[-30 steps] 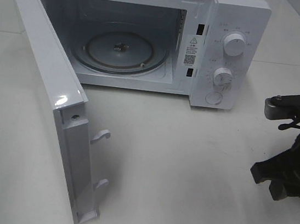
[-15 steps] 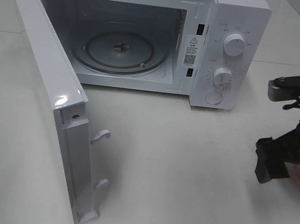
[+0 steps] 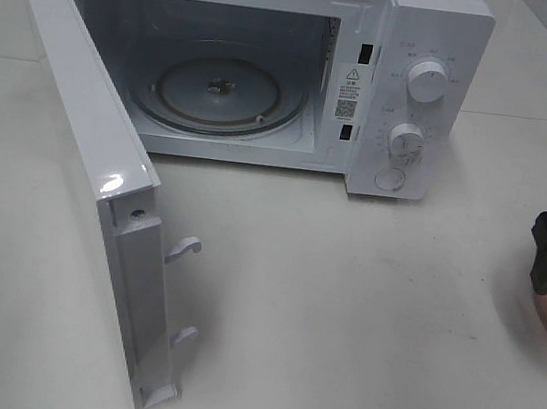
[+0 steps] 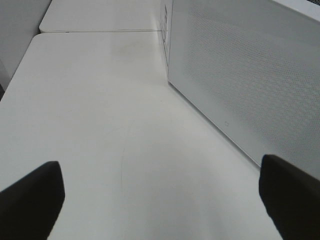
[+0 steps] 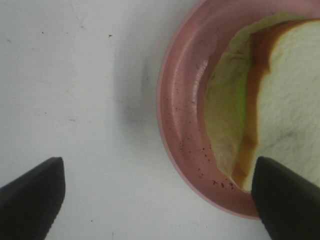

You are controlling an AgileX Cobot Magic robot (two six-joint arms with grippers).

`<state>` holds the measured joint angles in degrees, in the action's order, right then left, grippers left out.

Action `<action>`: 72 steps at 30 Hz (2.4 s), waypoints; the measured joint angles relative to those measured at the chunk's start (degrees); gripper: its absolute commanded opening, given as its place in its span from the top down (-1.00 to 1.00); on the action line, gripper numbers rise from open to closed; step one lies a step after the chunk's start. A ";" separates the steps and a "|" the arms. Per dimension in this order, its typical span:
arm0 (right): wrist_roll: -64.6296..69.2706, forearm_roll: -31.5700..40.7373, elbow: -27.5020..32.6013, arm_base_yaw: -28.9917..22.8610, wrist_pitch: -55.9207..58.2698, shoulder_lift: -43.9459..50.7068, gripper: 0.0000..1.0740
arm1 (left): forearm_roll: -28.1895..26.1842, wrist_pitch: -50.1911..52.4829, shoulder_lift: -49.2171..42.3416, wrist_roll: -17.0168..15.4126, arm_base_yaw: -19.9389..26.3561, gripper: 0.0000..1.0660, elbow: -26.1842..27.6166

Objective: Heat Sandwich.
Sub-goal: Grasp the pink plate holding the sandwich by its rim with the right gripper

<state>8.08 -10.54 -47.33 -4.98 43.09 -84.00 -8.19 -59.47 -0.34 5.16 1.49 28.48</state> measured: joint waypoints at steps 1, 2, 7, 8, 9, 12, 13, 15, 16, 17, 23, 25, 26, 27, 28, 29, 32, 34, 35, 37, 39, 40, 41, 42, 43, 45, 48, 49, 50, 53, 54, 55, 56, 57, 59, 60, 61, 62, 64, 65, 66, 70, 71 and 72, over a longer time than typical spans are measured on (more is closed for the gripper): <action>-0.23 0.00 -0.06 0.52 -0.69 -1.55 -0.77 | 0.00 0.00 0.00 0.00 0.00 -0.87 0.00; -0.23 0.00 -0.06 0.52 -0.69 -1.55 -0.77 | 0.00 0.00 0.00 0.00 0.00 -0.87 0.00; -0.23 0.00 -0.06 0.74 -3.72 -6.07 -0.75 | 0.00 0.00 0.00 0.00 0.00 -0.87 0.00; -0.23 0.00 -0.06 0.74 -4.58 -7.10 -0.74 | 0.00 0.00 0.00 0.00 0.00 -0.87 0.00; -0.17 -0.06 -0.06 0.74 -5.21 -7.85 -0.74 | 0.00 0.00 0.00 0.00 0.00 -0.87 0.00; -0.06 -0.57 -0.06 0.74 -7.56 -10.49 -0.73 | 0.00 0.00 0.00 0.00 0.00 -0.87 0.00; 0.11 -0.63 -0.06 0.74 -8.25 -11.34 -0.72 | 0.00 0.00 0.00 0.00 0.00 -0.87 0.00; 0.69 -0.69 -0.06 0.74 -10.08 -13.58 -0.72 | 0.00 0.00 0.00 0.00 0.00 -0.87 0.00; 0.69 -0.69 -0.06 0.74 -10.83 -14.38 -0.72 | 0.00 0.00 0.00 0.00 0.00 -0.87 0.00; 0.69 -0.69 -0.06 0.74 -10.83 -14.38 -0.72 | 0.00 0.00 0.00 0.00 0.00 -0.87 0.00; 2.29 -2.75 -0.11 0.74 -13.75 -18.11 -0.70 | 0.00 0.00 0.00 0.00 0.00 -0.87 0.00; 2.35 -3.04 -0.11 0.74 -14.38 -19.25 -0.69 | 0.00 0.00 0.00 0.00 0.00 -0.87 0.00; 2.35 -3.04 -0.11 0.74 -14.38 -19.25 -0.69 | 0.00 0.00 0.00 0.00 0.00 -0.87 0.00; 2.41 -3.09 -0.11 0.74 -14.78 -19.37 -0.68 | 0.00 0.00 0.00 0.00 0.00 -0.87 0.00; 2.41 -3.27 -0.11 0.74 -15.41 -19.37 -0.65 | 0.00 0.00 0.00 0.00 0.00 -0.87 0.00; 2.41 -3.44 -0.11 0.74 -15.41 -19.37 -0.62 | 0.00 0.00 0.00 0.00 0.00 -0.87 0.00; 2.41 -3.50 -0.11 0.74 -15.41 -19.37 -0.55 | 0.00 0.00 0.00 0.00 0.00 -0.87 0.00; 2.41 -3.55 -0.11 0.74 -15.41 -19.37 -0.32 | 0.00 0.00 0.00 0.00 0.00 -0.87 0.00; 2.41 -3.55 -0.11 0.74 -15.41 -19.37 -0.24 | 0.00 0.00 0.00 0.00 0.00 -0.87 0.00; 2.41 -3.61 -0.11 0.74 -15.36 -19.37 -0.02 | 0.00 0.00 0.00 0.00 0.00 -0.87 0.00; 2.41 -3.67 -0.11 0.74 -15.30 -19.37 0.32 | 0.00 0.00 0.00 0.00 0.00 -0.87 0.00; 2.41 -3.67 -0.11 0.74 -15.30 -19.37 0.32 | 0.00 0.00 0.00 0.00 0.00 -0.87 0.00; 2.41 -3.72 -0.11 0.74 -15.24 -19.37 0.52 | 0.00 0.00 0.00 0.00 0.00 -0.87 0.00; 2.41 -4.18 -0.11 0.74 -15.18 -19.37 0.88 | 0.00 0.00 0.00 0.00 0.00 -0.87 0.00; 2.41 -4.58 -0.11 0.74 -15.18 -19.37 1.00 | 0.00 0.00 0.00 0.00 0.00 -0.87 0.00; 2.41 -4.98 -0.11 0.74 -15.18 -19.37 1.00 | 0.00 0.00 0.00 0.00 0.00 -0.87 0.00; 2.58 -5.56 -0.11 0.74 -15.13 -19.37 0.99 | 0.00 0.00 0.00 0.00 0.00 -0.87 0.00; 2.58 -5.56 -0.11 0.74 -15.13 -19.37 0.99 | 0.00 0.00 0.00 0.00 0.00 -0.87 0.00; 2.58 -5.56 -0.11 0.74 -15.13 -19.37 0.99 | 0.00 0.00 0.00 0.00 0.00 -0.87 0.00; 2.58 -5.56 -0.11 0.74 -15.13 -19.37 0.99 | 0.00 0.00 0.00 0.00 0.00 -0.87 0.00; 2.58 -5.56 -0.11 0.74 -15.13 -19.37 0.99 | 0.00 0.00 0.00 0.00 0.00 -0.87 0.00; 2.64 -5.73 -0.11 0.74 -15.13 -19.37 0.99 | 0.00 0.00 0.00 0.00 0.00 -0.87 0.00; 2.64 -6.07 -0.11 0.74 -15.07 -19.37 0.99 | 0.00 0.00 0.00 0.00 0.00 -0.87 0.00; 2.69 -6.47 -0.11 0.74 -14.95 -19.37 0.99 | 0.00 0.00 0.00 0.00 0.00 -0.87 0.00; 2.86 -7.33 -0.11 0.74 -14.73 -19.37 0.99 | 0.00 0.00 0.00 0.00 0.00 -0.87 0.00; 2.86 -7.33 -0.11 0.74 -14.73 -19.37 0.99 | 0.00 0.00 0.00 0.00 0.00 -0.87 0.00; 2.92 -7.51 -0.11 0.74 -14.67 -19.37 0.99 | 0.00 0.00 0.00 0.00 0.00 -0.87 0.00; 3.04 -7.51 -0.11 0.74 -14.67 -19.37 0.99 | 0.00 0.00 0.00 0.00 0.00 -0.87 0.00; 3.32 -7.68 -0.11 0.74 -14.44 -19.37 0.99 | 0.00 0.00 0.00 0.00 0.00 -0.87 0.00; 3.32 -7.68 -0.11 0.74 -14.44 -19.37 0.99 | 0.00 0.00 0.00 0.00 0.00 -0.87 0.00; 3.38 -7.73 -0.11 0.74 -14.21 -19.37 0.99 | 0.00 0.00 0.00 0.00 0.00 -0.87 0.00; 4.18 -8.59 -0.11 0.74 -13.64 -19.37 0.99 | 0.00 0.00 0.00 0.00 0.00 -0.87 0.00; 4.53 -9.00 -0.11 0.74 -13.52 -19.37 0.99 | 0.00 0.00 0.00 0.00 0.00 -0.87 0.00; 5.61 -9.80 -0.11 0.74 -13.12 -19.37 0.99 | 0.00 0.00 0.00 0.00 0.00 -0.87 0.00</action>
<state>13.69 -20.34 -47.44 -4.24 29.97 -103.36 -8.19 -59.47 -0.34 5.16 1.49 28.48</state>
